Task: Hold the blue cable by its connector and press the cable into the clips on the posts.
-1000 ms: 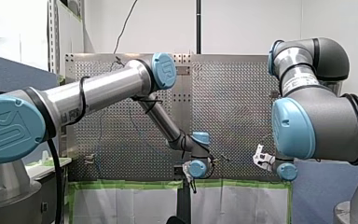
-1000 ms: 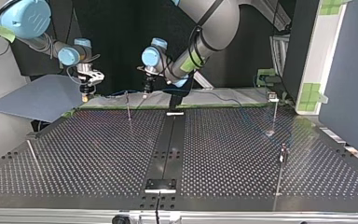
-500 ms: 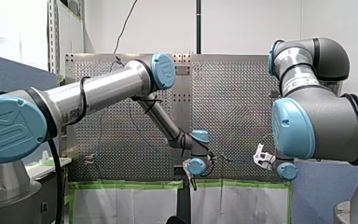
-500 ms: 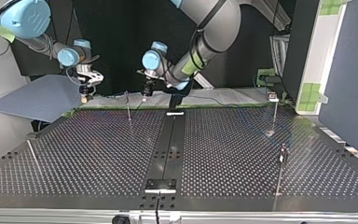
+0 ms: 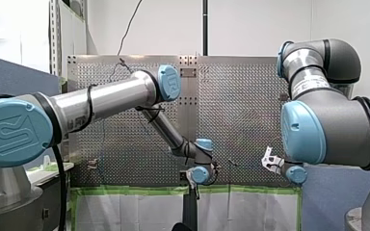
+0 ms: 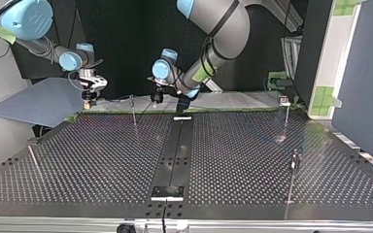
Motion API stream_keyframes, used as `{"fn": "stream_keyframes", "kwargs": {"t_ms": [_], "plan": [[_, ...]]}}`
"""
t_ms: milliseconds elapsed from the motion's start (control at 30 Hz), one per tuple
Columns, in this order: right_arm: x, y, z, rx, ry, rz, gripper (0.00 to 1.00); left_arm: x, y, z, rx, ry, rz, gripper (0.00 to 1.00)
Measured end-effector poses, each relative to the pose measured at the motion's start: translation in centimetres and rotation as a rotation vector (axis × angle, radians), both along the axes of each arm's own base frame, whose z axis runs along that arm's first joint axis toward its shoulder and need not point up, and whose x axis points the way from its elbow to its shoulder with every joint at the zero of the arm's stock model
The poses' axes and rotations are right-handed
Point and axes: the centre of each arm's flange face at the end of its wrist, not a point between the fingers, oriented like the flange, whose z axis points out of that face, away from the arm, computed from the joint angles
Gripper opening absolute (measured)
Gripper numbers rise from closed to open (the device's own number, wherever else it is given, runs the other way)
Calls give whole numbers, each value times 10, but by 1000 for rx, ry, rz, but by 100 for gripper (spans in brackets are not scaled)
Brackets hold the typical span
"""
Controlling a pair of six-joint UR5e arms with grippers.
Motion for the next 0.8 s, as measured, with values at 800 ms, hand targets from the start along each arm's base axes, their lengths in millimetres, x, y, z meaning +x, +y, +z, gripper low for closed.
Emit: {"fn": "stream_keyframes", "kwargs": {"t_ms": [800], "plan": [[-17,-24,12,-21,-17,-29,0,38,-2,23,37,14,4,0]]}}
